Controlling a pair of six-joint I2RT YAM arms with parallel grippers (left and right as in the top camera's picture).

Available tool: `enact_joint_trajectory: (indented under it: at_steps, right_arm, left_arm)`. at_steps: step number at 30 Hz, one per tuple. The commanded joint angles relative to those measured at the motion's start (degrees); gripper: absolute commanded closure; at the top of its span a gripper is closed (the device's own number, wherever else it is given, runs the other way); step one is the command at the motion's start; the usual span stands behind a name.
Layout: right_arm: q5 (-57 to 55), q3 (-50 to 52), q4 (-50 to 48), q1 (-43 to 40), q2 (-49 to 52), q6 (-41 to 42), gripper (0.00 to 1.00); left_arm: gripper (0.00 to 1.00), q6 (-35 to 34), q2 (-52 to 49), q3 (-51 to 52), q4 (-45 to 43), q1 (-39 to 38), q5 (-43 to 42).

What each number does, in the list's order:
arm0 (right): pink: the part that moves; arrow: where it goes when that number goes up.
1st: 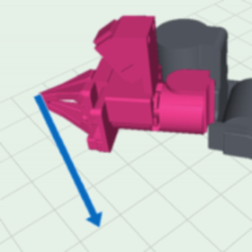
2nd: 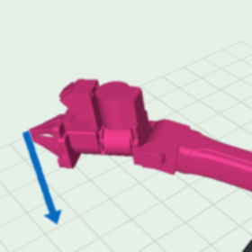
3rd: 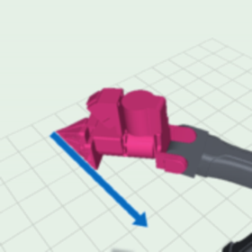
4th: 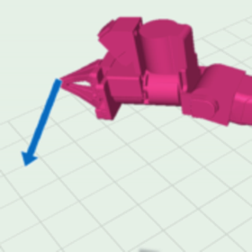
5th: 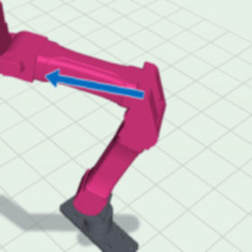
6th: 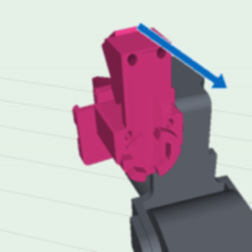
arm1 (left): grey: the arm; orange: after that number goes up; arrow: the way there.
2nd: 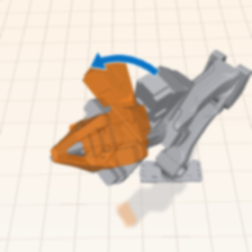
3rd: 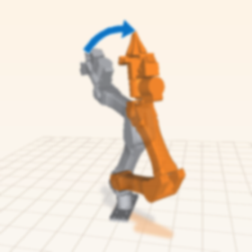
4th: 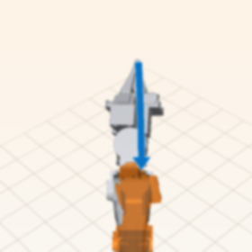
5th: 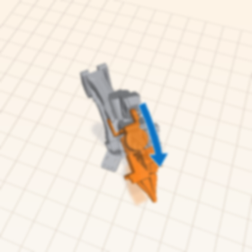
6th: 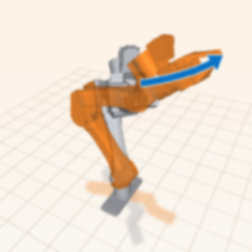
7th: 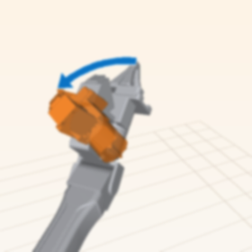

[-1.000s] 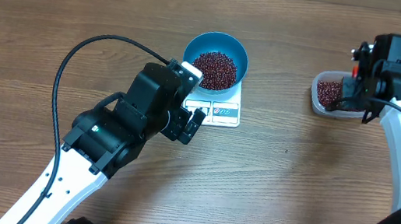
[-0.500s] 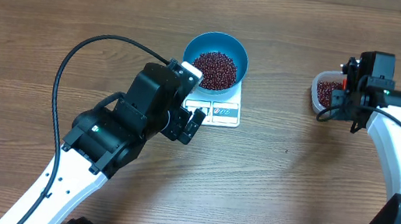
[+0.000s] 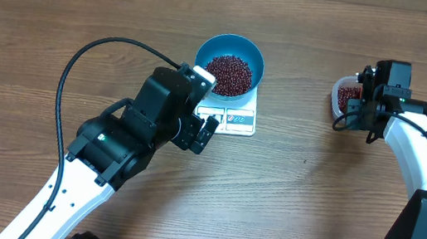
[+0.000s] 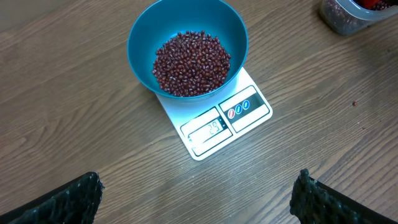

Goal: Scoop item into bowl and weigh 150g on scale
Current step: 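Scoop beans from the tub with the red cup, right gripper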

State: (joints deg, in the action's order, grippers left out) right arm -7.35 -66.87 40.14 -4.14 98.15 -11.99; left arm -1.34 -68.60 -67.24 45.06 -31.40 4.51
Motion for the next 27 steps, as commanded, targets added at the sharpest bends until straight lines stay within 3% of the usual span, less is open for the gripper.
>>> enact_joint_trajectory:
  at_steps: [1,11,17,27]
  right_arm:
    - [6.5,0.8,3.6,-0.1,2.0,0.2,0.96]
    - [13.2,0.8,4.2,-0.2,2.0,0.2,0.96]
    - [26.1,0.8,2.6,-2.5,2.0,0.2,0.96]
    - [45.9,0.8,4.0,-13.2,2.1,0.2,0.96]
  left_arm:
    - [0.0,-0.6,-0.3,-0.1,0.0,0.3,-0.1]
    - [0.0,-0.6,-0.3,-0.1,0.0,0.3,-0.1]
    - [0.01,-0.6,-0.3,-0.1,0.0,0.3,-0.1]
    - [0.0,-0.6,-0.3,-0.1,0.0,0.3,-0.1]
